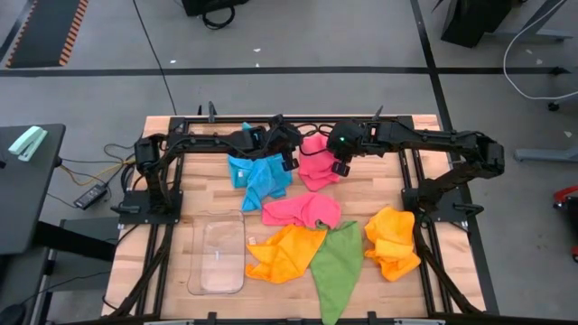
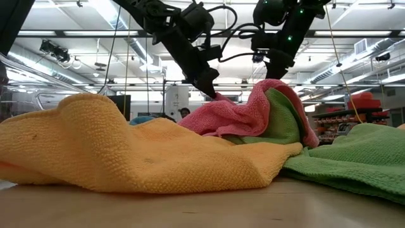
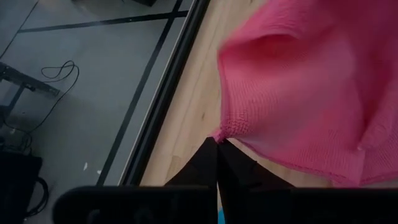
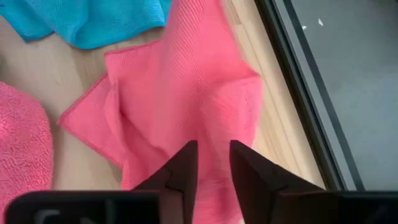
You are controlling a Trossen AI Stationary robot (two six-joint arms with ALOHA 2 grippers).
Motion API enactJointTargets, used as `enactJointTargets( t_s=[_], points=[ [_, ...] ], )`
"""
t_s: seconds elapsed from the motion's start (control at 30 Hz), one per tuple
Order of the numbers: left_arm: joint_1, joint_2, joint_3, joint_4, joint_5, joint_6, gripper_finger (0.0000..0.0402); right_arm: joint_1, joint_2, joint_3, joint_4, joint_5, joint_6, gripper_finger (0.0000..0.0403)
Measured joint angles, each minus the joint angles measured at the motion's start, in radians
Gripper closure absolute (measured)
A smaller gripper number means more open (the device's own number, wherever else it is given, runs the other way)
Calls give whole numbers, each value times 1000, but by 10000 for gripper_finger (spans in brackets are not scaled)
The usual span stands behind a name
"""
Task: Fold microfiber towels
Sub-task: Fold the top pink microfiber cloth
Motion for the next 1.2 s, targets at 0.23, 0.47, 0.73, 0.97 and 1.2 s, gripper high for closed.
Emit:
enactJointTargets(
  t_s=[0.23, 0.47, 0.73, 0.97, 1.2],
  points=[
    [-6, 0, 0, -4, -1, -15, 370, 0, 0, 0, 1, -9, 11, 276],
    [-19, -2, 0, -26, -13, -18, 314, 5, 0, -127, 153, -59, 14, 278],
    [-33, -49, 0, -127, -27, -18, 265, 18, 1, -295, 378, -165, 31, 278],
    [-99, -79, 0, -156, -17, -2, 267, 60, 0, -374, 568, -172, -51, 278],
    [-153, -92, 0, -174, -17, 12, 286, 68, 50, -376, 752, -177, -150, 278]
  ],
)
